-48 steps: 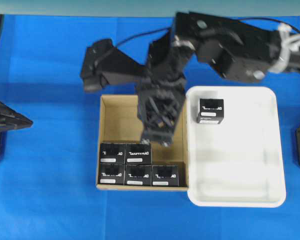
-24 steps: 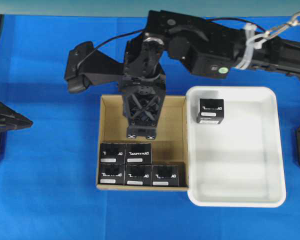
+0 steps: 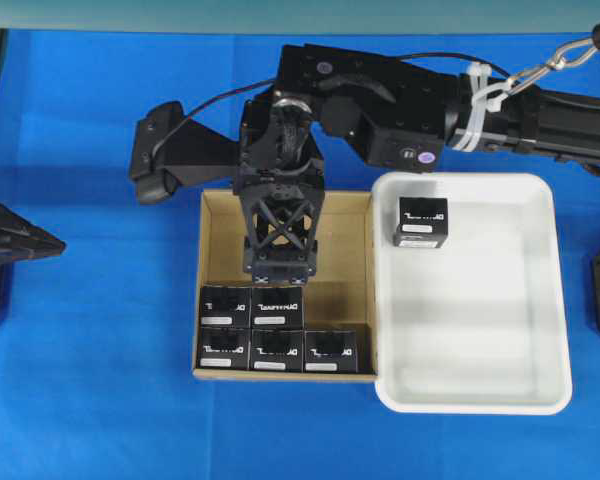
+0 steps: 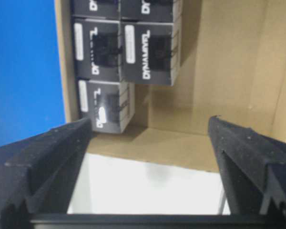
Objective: Pick the box from inside the cardboard box.
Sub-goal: 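Lower the open right gripper into the cardboard box over a black box, then close the right gripper around the black DYNAMIXEL box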
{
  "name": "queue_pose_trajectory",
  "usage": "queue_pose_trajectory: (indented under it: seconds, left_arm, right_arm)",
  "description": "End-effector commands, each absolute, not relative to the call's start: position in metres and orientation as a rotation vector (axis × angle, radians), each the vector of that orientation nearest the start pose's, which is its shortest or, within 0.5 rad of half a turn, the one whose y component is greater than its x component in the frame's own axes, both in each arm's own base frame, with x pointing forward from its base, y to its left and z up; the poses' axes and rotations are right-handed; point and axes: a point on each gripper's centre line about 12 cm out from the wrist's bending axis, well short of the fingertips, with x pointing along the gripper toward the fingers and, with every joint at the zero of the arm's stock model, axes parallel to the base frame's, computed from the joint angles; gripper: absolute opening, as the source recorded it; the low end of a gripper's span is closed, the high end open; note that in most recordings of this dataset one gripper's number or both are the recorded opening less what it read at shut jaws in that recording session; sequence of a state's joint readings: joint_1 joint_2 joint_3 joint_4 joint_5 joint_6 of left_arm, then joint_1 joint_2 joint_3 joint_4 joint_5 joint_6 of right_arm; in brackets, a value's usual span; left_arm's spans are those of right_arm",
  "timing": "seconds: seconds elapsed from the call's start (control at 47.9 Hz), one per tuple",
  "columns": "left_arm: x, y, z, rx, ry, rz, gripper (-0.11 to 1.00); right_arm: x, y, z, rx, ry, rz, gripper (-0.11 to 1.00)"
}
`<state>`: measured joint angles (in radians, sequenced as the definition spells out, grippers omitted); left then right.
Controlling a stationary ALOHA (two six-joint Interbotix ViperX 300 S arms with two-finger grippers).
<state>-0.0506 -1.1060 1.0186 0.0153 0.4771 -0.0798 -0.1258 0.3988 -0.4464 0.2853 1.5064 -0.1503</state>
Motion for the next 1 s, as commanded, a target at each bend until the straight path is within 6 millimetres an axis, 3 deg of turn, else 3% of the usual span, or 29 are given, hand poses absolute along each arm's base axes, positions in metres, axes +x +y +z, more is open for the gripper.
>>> queue_pose_trajectory:
  seconds: [0.0, 0.167, 0.647, 0.981]
  left_arm:
    - [0.169, -0.008, 0.307, -0.053, 0.368, -0.032, -0.07]
    - [0.169, -0.008, 0.306, -0.054, 0.371, -0.032, -0.07]
    - [0.169, -0.009, 0.307, -0.054, 0.368, -0.036, -0.07]
    - [0.170, -0.009, 0.306, -0.052, 0.369, -0.035, -0.07]
  right_arm:
    - [0.485, -0.025, 0.281, 0.188, 1.411, 0.224, 0.98]
    - [0.488, -0.024, 0.270, 0.212, 1.392, 0.197, 0.98]
    - [0.482, -0.015, 0.189, 0.238, 1.382, 0.149, 0.98]
    - [0.486, -0.011, 0.168, 0.240, 1.325, 0.125, 0.98]
